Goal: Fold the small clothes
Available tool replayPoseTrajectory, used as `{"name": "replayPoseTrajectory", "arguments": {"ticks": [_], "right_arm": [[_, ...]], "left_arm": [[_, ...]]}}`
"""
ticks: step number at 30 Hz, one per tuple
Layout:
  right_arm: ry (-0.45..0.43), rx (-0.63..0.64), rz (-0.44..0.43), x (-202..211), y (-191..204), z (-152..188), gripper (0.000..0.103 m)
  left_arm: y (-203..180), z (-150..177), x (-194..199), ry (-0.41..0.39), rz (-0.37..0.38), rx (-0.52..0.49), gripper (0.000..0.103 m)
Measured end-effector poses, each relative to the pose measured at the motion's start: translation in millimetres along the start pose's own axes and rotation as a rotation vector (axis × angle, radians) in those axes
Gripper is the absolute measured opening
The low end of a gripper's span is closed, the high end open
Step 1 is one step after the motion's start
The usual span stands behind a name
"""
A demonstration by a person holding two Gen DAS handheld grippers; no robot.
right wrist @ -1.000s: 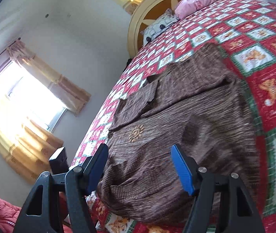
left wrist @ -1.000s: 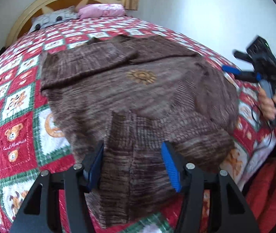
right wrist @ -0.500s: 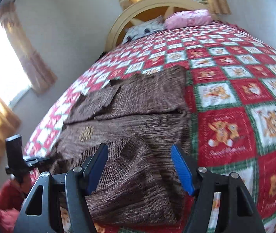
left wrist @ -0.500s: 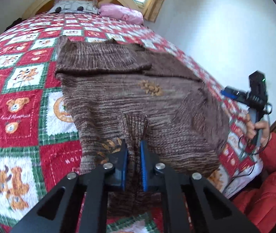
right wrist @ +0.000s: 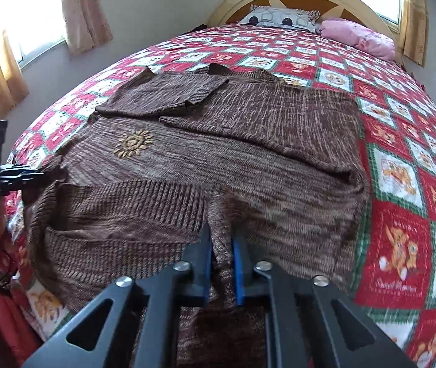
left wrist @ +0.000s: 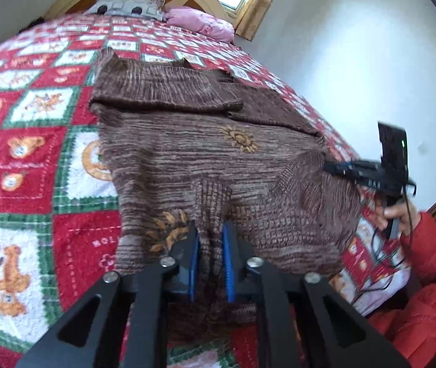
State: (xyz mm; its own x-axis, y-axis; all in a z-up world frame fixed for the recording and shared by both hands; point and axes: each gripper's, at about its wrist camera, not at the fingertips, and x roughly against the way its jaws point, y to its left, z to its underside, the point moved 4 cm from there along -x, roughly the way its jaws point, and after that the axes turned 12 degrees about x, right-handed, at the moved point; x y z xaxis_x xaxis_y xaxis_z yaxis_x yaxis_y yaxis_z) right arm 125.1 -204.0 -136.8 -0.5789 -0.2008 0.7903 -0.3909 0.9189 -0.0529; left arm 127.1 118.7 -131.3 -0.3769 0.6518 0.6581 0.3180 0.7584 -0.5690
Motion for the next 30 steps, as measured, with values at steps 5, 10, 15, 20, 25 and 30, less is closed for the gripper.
{"name": "replayPoseTrajectory", "arguments": {"ticks": [5, 10, 15, 20, 25, 30], "right_arm": [[-0.069, -0.067, 0.014, 20.6, -1.1, 3.0, 0.009], [-0.168, -0.128, 0.055, 50.4, -2.7, 1.3, 0.009], [-0.245, -0.212, 0.108, 75.7, -13.7, -1.0, 0.009], [-0.341, -0.308, 0.175, 102.3, -31.5, -6.5, 0.007], [-0.298, -0.379, 0.152, 79.6, -46.8, -1.6, 0.007], [-0.222, -0.438, 0.113, 40.5, -56.0, 11.9, 0.007]], "left_arm": [[-3.1, -9.8, -9.2, 0.03, 0.003, 0.02, 0.03], [-12.6, -8.0, -9.3, -0.002, -0.088, -0.072, 0.011], [-18.4, -12.3, 17.8, -0.115, -0.062, -0.061, 0.01], [-5.6, -33.9, 57.1, -0.262, -0.061, 0.024, 0.01], [5.5, -39.9, 32.1, -0.222, -0.174, 0.039, 0.01], [26.6, -39.6, 1.3, -0.176, -0.216, 0.119, 0.01]]}}
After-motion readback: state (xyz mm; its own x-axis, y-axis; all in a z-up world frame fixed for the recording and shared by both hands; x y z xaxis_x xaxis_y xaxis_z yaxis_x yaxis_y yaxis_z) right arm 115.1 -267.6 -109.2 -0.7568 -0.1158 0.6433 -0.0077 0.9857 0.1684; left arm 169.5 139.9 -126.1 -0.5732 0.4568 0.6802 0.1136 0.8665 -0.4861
